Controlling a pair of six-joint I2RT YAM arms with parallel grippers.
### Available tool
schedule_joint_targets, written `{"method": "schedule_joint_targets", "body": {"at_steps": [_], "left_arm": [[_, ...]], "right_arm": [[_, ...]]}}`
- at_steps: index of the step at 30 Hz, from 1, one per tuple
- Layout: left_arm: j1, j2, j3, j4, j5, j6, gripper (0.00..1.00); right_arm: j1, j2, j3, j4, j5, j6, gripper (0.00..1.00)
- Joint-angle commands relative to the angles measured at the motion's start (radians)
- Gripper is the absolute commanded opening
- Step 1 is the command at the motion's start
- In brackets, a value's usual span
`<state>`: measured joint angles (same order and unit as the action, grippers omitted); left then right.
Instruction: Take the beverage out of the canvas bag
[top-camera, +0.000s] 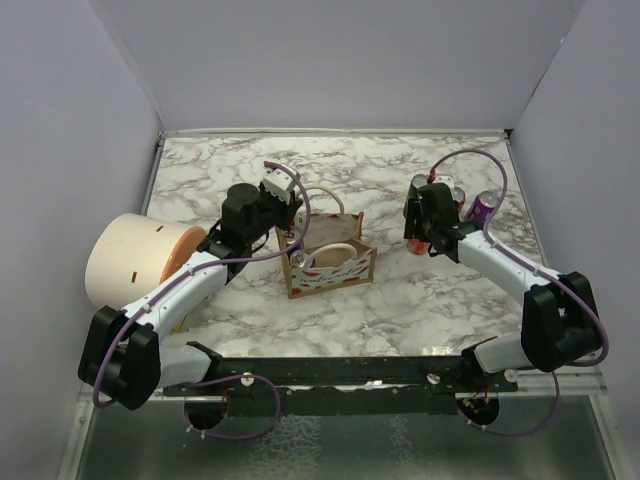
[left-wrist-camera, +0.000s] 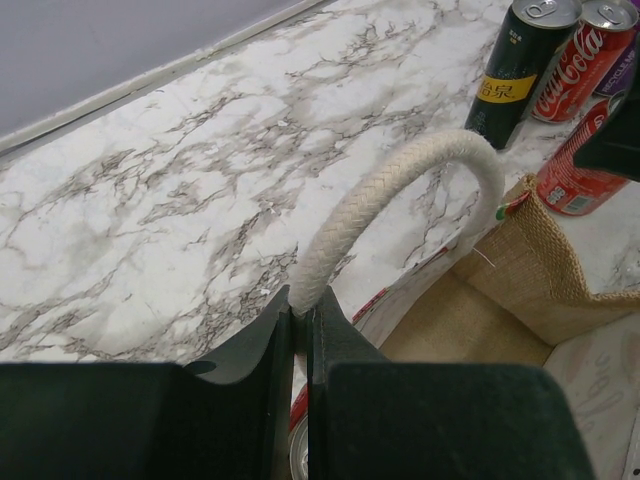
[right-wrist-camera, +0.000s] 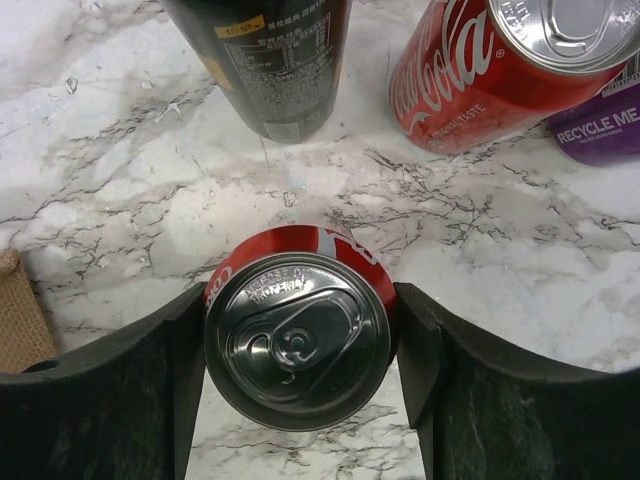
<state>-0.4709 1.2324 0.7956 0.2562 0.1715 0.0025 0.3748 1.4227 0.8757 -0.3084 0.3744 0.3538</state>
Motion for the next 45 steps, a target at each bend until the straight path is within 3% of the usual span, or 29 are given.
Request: {"method": "schedule_joint_targets", "body": {"at_steps": [1,4,8,13,18,25,28,37,41,45], "left_arm": [[0.008,-0.004,0.063,0.041,0.031,-0.006,0.0],[0.008,0.001,0.066,0.04,0.032,-0.008,0.0],[0.009,0.001,0.067,0.038,0.035,-0.01,0.0],[0.009,0.002,0.07,0.038,0.039,-0.014,0.0],[0.011,0.006,0.076,0.038,0.051,-0.025,0.0],[0.017,0.012,0.078,0.04,0.061,-0.036,0.0],[0.017,0.014,0.08,0.04,0.064,-0.038,0.0],[0.026,0.018,0.082,0.037,0.066,-0.041,0.0],[0.026,0.016,0.082,0.034,0.066,-0.04,0.0],[0.026,0.017,0.082,0.035,0.066,-0.039,0.0]], "right_arm": [[-0.005,-0.034,-0.025,0.017,-0.069,-0.001,0.74],[-0.005,-0.063,-0.007,-0.023,-0.068,-0.003,0.91],[-0.005,-0.128,0.019,-0.077,-0.093,-0.012,0.97],[-0.005,-0.237,0.067,-0.146,-0.147,-0.027,0.99],[-0.005,-0.302,0.105,-0.175,-0.31,-0.04,0.98],[0.019,-0.265,0.173,-0.16,-0.577,-0.001,0.98],[0.084,-0.233,0.229,-0.143,-0.616,0.019,0.98],[0.238,-0.068,0.4,-0.075,-0.737,0.056,0.83],[0.282,-0.006,0.397,-0.037,-0.777,0.085,0.71],[0.343,-0.004,0.354,-0.016,-0.782,0.125,0.51]]}}
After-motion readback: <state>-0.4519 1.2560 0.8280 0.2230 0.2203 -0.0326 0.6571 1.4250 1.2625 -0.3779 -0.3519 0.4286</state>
